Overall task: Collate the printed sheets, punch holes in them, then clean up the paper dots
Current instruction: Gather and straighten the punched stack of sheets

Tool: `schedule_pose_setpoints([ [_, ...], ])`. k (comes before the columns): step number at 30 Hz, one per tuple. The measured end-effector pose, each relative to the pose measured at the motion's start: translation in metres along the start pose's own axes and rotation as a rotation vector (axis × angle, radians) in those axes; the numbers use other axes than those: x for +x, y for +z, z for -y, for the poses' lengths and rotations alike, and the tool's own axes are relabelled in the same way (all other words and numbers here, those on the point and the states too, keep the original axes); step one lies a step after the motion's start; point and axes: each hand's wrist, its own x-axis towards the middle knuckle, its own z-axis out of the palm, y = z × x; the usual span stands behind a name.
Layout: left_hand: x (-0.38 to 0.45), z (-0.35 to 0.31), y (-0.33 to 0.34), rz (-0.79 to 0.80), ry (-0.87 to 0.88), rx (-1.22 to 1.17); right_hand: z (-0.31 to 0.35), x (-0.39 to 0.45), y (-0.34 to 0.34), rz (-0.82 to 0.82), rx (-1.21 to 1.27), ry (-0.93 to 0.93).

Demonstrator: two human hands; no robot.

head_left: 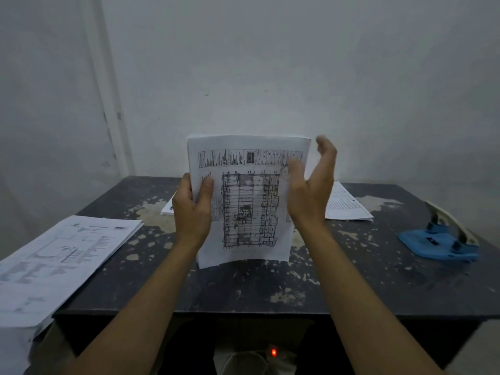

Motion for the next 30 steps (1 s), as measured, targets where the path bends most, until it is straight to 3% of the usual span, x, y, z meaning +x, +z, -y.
schedule_pose_setpoints([
  [2, 0.0, 0.0, 0.002, -0.006, -0.01, -0.013, -0.021, -0.01, 0.0, -0.085, 0.206, 0.314],
  [4, -0.001, 0.0, 0.005, -0.006, -0.017, -0.024, -0.038, -0.02, 0.004, -0.038, 0.298, 0.511],
  [6, -0.001, 0.0, 0.006, -0.002, -0.017, -0.024, -0.046, -0.03, 0.009, 0.055, 0.356, 0.597],
  [8, -0.001, 0.0, 0.006, -0.005, -0.022, -0.028, -0.048, -0.033, 0.011, 0.003, 0.351, 0.632],
  [10, -0.003, 0.001, 0.006, -0.011, -0.028, -0.033, -0.048, -0.031, 0.014, -0.012, 0.331, 0.624],
  [13, -0.004, 0.001, 0.006, -0.018, -0.044, -0.042, -0.044, -0.033, 0.017, 0.124, 0.325, 0.562],
  [19, 0.0, 0.0, 0.008, -0.046, -0.037, 0.001, -0.042, -0.035, 0.013, 0.184, 0.265, 0.353],
  [26, 0.008, -0.014, 0.014, -0.105, 0.049, 0.057, -0.031, -0.026, 0.018, 0.153, 0.125, 0.091],
  [30, -0.012, 0.003, 0.013, -0.065, 0.005, 0.098, -0.047, -0.052, 0.018, 0.204, 0.134, 0.147],
])
